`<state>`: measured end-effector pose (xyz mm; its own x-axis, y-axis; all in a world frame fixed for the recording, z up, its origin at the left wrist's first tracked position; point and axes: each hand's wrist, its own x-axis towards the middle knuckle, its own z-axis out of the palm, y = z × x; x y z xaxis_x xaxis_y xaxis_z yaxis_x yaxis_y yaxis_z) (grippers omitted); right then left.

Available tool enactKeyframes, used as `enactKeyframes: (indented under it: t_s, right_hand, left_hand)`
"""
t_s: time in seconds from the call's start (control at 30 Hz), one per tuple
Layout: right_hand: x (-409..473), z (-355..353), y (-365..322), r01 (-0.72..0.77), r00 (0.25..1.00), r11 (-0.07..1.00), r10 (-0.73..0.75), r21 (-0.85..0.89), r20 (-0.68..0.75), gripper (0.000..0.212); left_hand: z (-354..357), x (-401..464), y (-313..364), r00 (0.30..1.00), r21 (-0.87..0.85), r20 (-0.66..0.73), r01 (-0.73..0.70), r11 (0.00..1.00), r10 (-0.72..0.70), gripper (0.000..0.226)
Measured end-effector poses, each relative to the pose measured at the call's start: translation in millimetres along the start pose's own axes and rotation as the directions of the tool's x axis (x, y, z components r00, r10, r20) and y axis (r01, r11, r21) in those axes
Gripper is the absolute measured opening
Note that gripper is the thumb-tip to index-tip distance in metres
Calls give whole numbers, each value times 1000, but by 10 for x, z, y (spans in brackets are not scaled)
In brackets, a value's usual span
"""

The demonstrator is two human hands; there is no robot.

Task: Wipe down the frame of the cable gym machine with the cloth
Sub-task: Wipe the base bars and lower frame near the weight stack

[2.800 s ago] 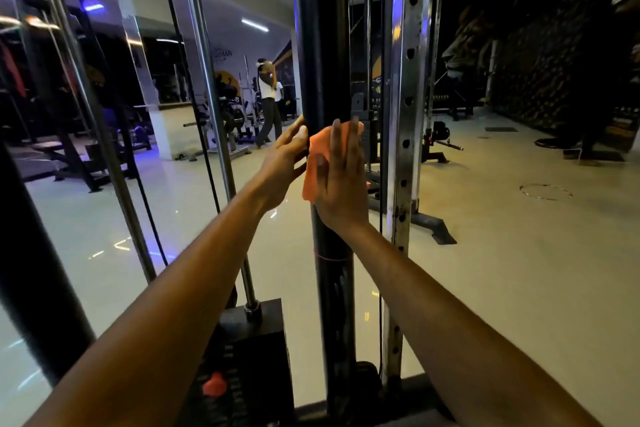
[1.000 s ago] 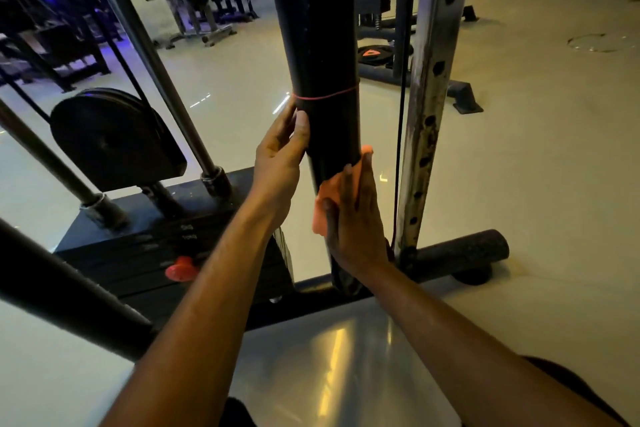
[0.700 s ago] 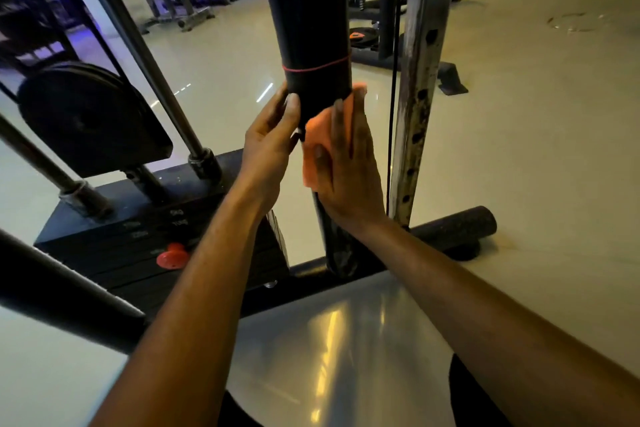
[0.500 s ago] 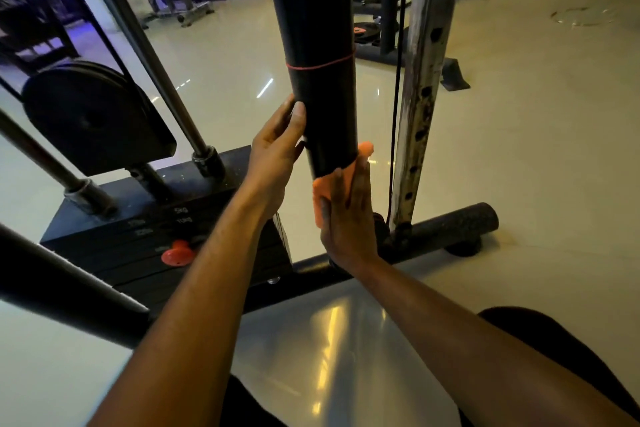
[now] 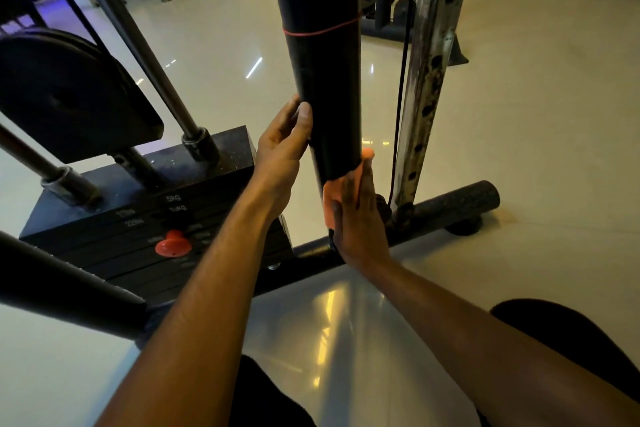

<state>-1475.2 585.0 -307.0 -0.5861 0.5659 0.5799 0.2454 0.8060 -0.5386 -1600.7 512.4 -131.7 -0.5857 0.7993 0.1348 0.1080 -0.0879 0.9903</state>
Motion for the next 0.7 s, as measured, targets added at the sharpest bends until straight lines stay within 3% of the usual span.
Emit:
enactKeyframes:
  t_s: [0.23,0.47,0.6,0.7]
  right_hand:
    - [672,-284,-333,82,980,995,-70,57,-189,108]
    - [62,20,-6,0,1000,1000,-1,-7,-26,119]
    - [125,63,-37,-25,998,998,29,61,-52,124]
    - [405,-79,-216,-3,989,995,17,97,-144,104]
  left_hand:
    - [11,-38,-103,998,20,17,60,998,-61,46]
    - [2,-110,-132,994,47,42,102,994,-104,51]
    - [10,-100,-223,989,59,53,132,989,-135,54]
    - [22,-88,-226,990,50,43,134,990,-136,66]
